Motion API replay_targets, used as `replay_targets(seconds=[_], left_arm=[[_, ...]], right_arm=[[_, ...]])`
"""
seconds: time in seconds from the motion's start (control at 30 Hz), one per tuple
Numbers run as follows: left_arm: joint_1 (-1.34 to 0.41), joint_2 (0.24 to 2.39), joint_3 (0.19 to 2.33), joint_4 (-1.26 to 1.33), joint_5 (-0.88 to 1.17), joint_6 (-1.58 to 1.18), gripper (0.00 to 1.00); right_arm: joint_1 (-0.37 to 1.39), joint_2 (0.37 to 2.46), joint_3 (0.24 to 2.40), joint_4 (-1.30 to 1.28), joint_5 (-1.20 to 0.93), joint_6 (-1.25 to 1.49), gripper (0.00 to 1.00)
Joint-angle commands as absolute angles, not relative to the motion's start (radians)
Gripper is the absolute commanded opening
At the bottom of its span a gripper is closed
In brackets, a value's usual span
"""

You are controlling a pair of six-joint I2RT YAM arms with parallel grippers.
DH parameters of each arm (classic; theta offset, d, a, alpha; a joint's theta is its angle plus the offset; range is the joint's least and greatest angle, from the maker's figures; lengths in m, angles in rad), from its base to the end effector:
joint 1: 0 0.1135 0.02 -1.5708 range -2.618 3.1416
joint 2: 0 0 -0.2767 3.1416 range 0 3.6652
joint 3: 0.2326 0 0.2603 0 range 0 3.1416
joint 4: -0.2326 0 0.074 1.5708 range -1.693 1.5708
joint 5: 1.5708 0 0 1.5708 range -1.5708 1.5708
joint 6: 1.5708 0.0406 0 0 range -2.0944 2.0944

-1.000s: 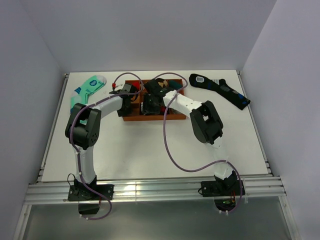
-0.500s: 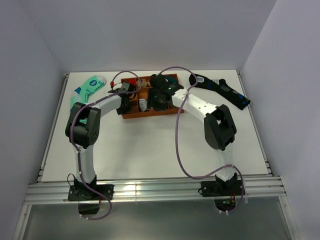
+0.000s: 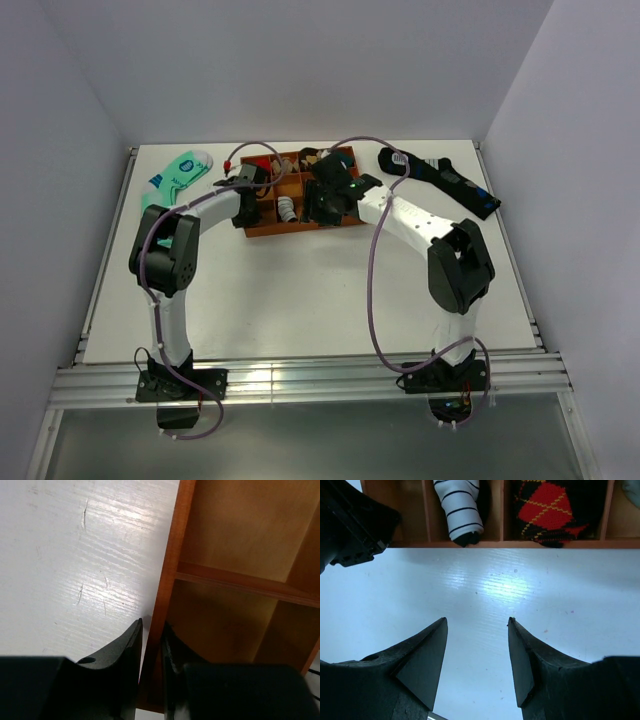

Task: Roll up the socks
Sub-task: Adjust the storage box at the center of the board.

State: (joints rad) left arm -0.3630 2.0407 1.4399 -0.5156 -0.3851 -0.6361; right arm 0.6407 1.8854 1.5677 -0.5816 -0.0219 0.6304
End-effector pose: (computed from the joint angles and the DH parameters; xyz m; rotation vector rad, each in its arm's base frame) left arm 0.4141 -0.1410 0.1662 -0.4627 2.5202 0.1546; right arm 0.3492 0.2615 0.2648 -0.0229 2.5585 0.5526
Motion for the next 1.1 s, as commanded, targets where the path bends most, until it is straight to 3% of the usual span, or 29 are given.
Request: replay_targets(seconds=[0.0,0.7,1.07], left_arm=[[-0.350,2.013,1.398,-0.457,-0.384,-0.552,0.00],[-0.402,1.893,1.270,-0.281,-0.339,-0.244,0.00],[-0.426,1.902,1.314,-0.282,-0.385,-0.248,0.00]], right_arm=[[0.637,1.803,1.528,-0.522,-0.003,0.618,0.59],[0.635,1.618,1.341,-0.451,0.022,0.589,0.59],[0.634,1.589,1.308,-0.449,0.029,0.574,0.59]])
